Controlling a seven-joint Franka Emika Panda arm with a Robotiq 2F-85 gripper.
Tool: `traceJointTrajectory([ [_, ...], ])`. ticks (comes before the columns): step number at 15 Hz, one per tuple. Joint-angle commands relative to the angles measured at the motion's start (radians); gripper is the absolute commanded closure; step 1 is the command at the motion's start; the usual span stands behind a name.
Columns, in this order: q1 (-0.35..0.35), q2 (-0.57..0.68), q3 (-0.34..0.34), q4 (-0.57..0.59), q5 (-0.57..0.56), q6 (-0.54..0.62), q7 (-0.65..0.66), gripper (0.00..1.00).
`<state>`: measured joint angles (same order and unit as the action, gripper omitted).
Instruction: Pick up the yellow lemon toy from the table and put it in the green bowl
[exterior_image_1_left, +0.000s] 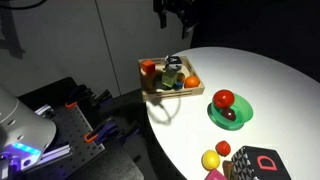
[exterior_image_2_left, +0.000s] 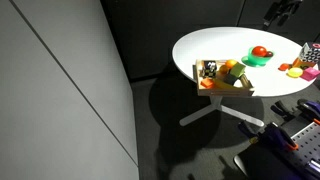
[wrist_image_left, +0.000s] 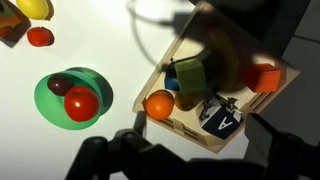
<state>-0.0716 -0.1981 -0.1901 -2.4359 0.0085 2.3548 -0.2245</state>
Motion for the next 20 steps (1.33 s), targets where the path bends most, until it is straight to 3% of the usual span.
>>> traceJointTrajectory([
  [1,-0.013,0.000,0.014,0.003,0.003,-0.002,-0.002,0.00],
  [6,-0.015,0.007,0.014,0.011,0.001,-0.006,0.002,0.00],
  [20,-0.095,0.202,-0.002,0.144,-0.111,-0.034,0.054,0.00],
])
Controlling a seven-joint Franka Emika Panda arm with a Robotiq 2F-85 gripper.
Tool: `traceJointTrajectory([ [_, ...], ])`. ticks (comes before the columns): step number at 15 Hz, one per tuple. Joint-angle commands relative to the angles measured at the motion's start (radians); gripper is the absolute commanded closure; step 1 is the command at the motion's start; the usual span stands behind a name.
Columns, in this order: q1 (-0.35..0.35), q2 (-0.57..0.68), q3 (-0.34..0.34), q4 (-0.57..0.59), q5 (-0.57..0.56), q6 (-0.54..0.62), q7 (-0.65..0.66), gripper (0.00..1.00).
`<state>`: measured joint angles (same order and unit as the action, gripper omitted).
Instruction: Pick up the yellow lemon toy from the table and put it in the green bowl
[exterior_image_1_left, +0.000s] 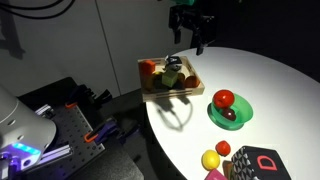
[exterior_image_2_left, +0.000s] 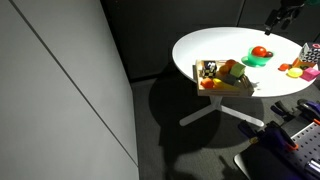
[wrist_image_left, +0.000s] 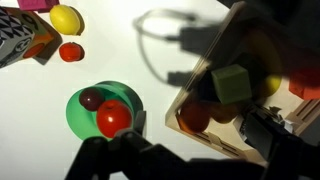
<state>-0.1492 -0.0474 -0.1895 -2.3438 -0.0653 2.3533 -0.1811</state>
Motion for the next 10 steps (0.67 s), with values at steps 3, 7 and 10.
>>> traceJointTrajectory([
  [3,-0.030,0.089,-0.007,0.060,-0.063,-0.040,-0.002,0.00],
  [7,-0.046,0.133,-0.016,0.057,-0.100,-0.042,-0.013,0.00],
  [10,-0.054,0.165,-0.027,0.051,-0.143,-0.017,-0.009,0.00],
])
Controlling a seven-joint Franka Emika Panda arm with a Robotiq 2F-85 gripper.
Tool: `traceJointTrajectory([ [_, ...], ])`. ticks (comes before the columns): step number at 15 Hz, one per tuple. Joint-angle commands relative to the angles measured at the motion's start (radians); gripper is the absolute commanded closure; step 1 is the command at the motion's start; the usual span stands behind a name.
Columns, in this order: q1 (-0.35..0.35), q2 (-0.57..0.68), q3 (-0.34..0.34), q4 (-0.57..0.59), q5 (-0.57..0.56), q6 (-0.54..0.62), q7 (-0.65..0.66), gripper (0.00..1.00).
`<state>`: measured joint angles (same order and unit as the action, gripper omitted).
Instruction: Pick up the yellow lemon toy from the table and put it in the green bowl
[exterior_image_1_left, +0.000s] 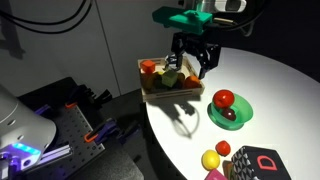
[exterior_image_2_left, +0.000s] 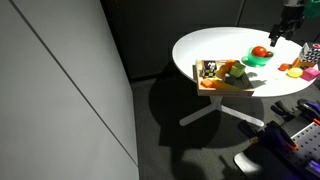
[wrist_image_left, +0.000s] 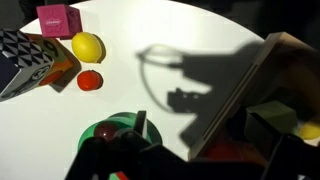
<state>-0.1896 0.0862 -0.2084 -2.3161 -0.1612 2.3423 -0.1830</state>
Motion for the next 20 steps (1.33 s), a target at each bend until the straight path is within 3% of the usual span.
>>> traceJointTrajectory([
  [1,-0.016,0.041,-0.012,0.023,-0.060,-0.004,-0.010,0.00],
  [9,-0.043,0.126,-0.057,0.015,-0.172,0.116,0.021,0.00],
  [20,-0.057,0.260,-0.120,0.031,-0.174,0.299,0.056,0.00],
])
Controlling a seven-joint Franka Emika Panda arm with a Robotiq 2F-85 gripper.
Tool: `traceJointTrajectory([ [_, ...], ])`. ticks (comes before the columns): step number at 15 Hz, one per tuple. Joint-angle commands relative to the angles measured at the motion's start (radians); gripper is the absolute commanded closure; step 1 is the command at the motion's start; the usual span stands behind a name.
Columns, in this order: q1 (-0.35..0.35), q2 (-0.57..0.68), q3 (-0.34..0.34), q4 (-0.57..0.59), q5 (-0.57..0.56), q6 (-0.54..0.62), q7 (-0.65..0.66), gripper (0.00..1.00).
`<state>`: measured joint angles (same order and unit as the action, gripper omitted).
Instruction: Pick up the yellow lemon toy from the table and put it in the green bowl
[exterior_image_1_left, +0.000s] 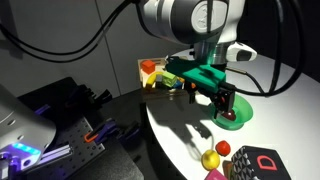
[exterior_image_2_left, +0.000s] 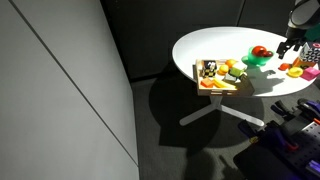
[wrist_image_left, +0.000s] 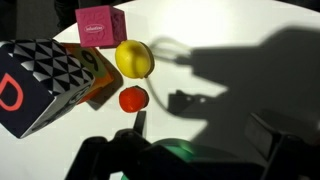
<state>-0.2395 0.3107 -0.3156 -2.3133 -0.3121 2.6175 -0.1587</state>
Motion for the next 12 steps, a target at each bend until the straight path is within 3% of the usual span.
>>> traceJointTrajectory([
  [1,-0.008,0.048,-0.019,0.032,-0.022,0.027,0.034,0.00],
  [12,-0.012,0.084,-0.036,0.045,-0.007,0.012,0.020,0.00],
])
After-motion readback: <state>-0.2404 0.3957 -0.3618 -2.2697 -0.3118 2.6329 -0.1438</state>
